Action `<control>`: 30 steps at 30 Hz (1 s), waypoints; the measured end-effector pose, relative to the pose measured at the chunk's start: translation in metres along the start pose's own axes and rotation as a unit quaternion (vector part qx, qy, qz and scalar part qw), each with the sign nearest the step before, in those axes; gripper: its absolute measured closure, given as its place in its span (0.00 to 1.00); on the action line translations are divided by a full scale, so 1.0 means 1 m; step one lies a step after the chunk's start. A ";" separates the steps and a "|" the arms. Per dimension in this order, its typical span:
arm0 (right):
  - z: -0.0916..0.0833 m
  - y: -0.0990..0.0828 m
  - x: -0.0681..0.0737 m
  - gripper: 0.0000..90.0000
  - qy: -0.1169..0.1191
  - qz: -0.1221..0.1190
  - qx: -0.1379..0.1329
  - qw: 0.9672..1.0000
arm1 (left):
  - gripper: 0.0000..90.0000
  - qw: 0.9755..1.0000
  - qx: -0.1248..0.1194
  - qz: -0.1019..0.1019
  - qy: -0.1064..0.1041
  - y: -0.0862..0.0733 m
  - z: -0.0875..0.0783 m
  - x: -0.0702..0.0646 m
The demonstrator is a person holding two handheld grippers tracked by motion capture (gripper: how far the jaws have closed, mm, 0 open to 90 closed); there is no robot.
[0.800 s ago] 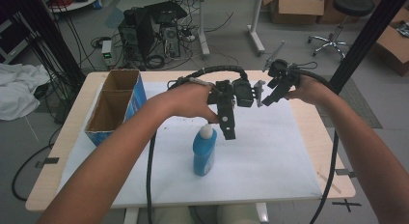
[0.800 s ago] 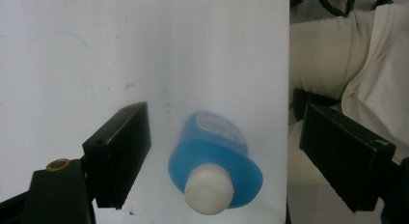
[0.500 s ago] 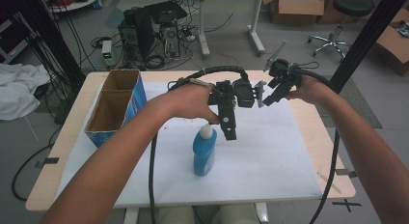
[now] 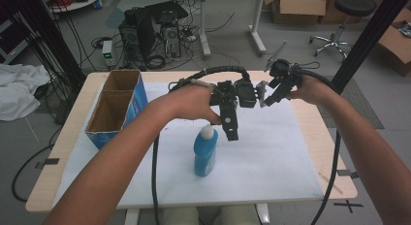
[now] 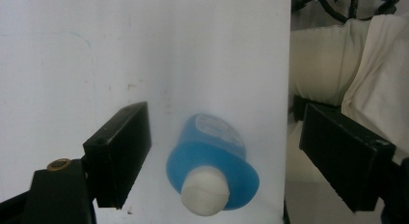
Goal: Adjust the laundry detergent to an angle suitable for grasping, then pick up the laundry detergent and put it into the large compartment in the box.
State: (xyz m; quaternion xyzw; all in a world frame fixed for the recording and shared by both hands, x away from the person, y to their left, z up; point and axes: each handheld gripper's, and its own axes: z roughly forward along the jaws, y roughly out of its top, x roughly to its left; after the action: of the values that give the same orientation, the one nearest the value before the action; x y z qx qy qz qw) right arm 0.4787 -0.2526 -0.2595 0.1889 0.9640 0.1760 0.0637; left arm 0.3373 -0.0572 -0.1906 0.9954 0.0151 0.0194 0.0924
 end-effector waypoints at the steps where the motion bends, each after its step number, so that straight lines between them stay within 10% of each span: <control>1: 0.000 0.000 0.000 0.19 0.000 0.001 0.000 1.000 | 0.21 1.000 -0.001 0.000 0.000 0.000 -0.001 -0.001; 23: -0.002 0.002 0.005 0.19 -0.001 -0.001 0.000 1.000 | 0.21 1.000 -0.003 -0.012 0.005 -0.002 -0.002 -0.004; 30: -0.002 -0.001 0.005 0.19 -0.002 -0.003 -0.001 1.000 | 0.21 0.998 -0.002 -0.063 0.016 -0.001 -0.004 -0.004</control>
State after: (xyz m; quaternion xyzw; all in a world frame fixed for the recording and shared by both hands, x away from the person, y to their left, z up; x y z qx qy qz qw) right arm 0.4731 -0.2523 -0.2582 0.1863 0.9643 0.1763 0.0659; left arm 0.3334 -0.0562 -0.1872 0.9918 0.0794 0.0297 0.0953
